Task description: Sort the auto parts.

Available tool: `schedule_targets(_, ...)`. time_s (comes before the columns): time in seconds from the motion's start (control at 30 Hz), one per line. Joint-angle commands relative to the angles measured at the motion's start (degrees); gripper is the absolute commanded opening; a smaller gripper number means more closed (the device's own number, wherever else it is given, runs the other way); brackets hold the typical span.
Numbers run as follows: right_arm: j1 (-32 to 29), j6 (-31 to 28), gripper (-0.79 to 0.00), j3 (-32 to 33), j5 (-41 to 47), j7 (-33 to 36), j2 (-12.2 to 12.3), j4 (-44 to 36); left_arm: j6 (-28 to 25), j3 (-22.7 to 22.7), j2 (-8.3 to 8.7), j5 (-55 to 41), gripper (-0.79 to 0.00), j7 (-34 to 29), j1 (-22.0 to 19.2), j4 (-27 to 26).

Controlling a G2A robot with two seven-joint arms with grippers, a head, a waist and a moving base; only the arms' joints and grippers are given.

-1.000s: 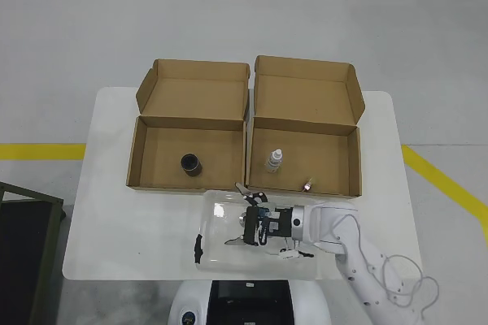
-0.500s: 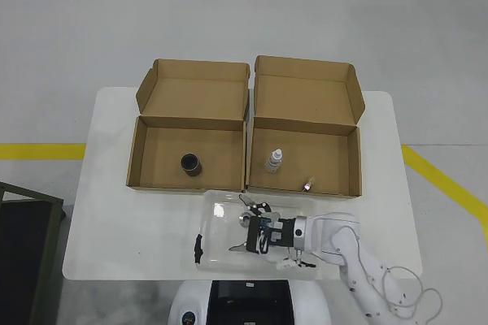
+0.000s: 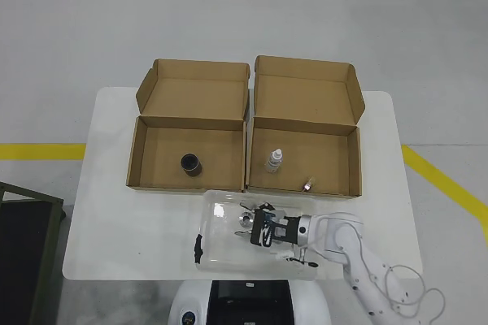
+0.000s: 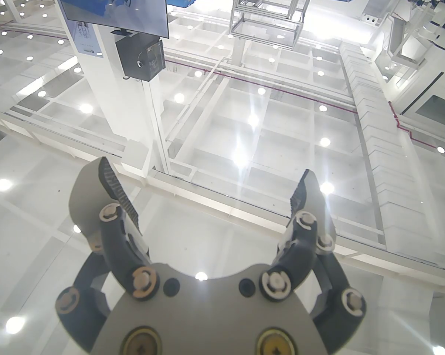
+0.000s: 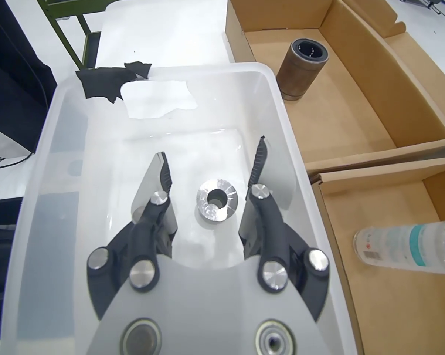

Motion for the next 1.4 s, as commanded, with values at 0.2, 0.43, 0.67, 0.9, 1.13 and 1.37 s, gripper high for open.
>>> schedule_targets(0.2, 0.9, 1.3, -0.314, -1.2, 0.4, 0.3, 0.2, 2.6, 0.0, 0.0, 0.00, 0.0, 0.000, 0.0, 0.0, 0.0)
schedule_targets(0.43, 1.1, 2.4, -0.256, -1.7, 1.0, -0.6, 0.4, 4.8, 0.0, 0.0, 0.00, 0.0, 0.000, 0.0, 0.0, 0.0)
schedule_targets(0.67, 2.6, 3.3, -0.262, -3.0, 0.5, -1.4, 0.5, 7.1, 0.0, 0.0, 0.00, 0.0, 0.000, 0.0, 0.0, 0.0)
schedule_targets(0.9, 4.3, 3.9, -0.339, -4.3, 0.2, -1.8, 0.5, 9.2, 0.0, 0.0, 0.00, 0.0, 0.000, 0.0, 0.0, 0.0)
schedule_targets(1.13, 4.7, 4.2, -0.486, -5.1, 0.4, -2.4, 0.6, 10.1, 0.0, 0.0, 0.00, 0.0, 0.000, 0.0, 0.0, 0.0)
schedule_targets(1.37, 4.7, 3.6, -0.785, -5.0, 0.8, -2.4, 1.0, 8.4, 0.0, 0.0, 0.00, 0.0, 0.000, 0.0, 0.0, 0.0)
